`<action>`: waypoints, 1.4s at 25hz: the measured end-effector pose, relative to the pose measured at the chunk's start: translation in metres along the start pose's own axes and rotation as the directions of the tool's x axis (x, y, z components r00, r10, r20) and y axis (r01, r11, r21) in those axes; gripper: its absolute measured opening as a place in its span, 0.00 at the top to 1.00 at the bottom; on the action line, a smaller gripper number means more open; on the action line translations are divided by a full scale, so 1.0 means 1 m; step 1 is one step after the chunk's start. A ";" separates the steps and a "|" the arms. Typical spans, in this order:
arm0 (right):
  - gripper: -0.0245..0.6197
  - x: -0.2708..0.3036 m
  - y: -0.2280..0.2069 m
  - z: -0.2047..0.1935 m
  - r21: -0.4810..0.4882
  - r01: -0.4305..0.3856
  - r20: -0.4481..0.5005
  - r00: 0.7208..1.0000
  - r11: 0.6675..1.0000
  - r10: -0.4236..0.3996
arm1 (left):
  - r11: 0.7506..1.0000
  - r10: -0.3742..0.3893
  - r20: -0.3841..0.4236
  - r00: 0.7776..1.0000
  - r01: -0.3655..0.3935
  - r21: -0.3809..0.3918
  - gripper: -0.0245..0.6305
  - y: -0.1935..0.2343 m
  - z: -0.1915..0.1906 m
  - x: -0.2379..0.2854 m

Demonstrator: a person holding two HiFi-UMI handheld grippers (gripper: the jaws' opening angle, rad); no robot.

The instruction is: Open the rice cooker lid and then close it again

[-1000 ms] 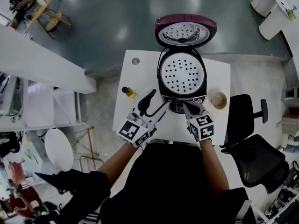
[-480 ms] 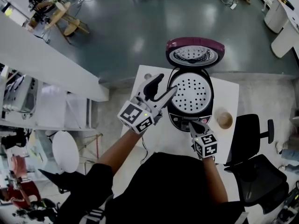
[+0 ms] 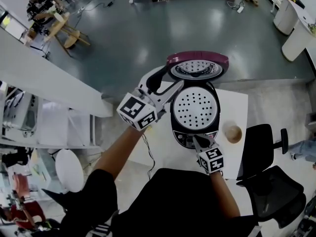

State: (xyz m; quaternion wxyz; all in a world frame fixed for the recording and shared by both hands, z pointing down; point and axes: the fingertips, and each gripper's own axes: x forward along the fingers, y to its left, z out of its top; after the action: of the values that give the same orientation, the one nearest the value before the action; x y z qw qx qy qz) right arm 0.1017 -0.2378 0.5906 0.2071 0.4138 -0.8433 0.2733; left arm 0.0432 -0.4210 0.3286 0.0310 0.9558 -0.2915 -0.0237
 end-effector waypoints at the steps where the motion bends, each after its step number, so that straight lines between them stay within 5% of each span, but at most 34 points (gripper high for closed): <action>1: 0.96 -0.001 0.000 -0.001 -0.002 0.000 -0.005 1.000 1.000 0.000 | 1.000 -0.009 -0.008 1.000 0.009 0.006 0.59 0.002 0.001 0.004; 17: 0.96 0.000 -0.022 0.004 0.004 0.014 -0.021 1.000 1.000 -0.013 | 0.998 -0.055 -0.086 0.995 0.054 -0.010 0.58 0.067 -0.010 0.061; 23: 0.96 -0.002 -0.025 -0.002 0.011 0.013 -0.033 0.999 1.000 -0.013 | 0.994 -0.040 -0.113 0.993 0.027 -0.110 0.58 0.090 -0.022 0.074; 35: 0.96 -0.011 -0.040 -0.009 0.019 0.046 -0.037 0.998 0.999 -0.045 | 0.992 -0.040 -0.179 0.983 0.017 -0.128 0.58 0.096 -0.042 0.087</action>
State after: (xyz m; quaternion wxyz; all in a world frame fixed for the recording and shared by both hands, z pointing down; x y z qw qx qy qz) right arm 0.1416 -0.2462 0.6027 0.2244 0.4300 -0.8270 0.2844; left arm 0.0642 -0.5470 0.3750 0.1175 0.9541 -0.2717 0.0447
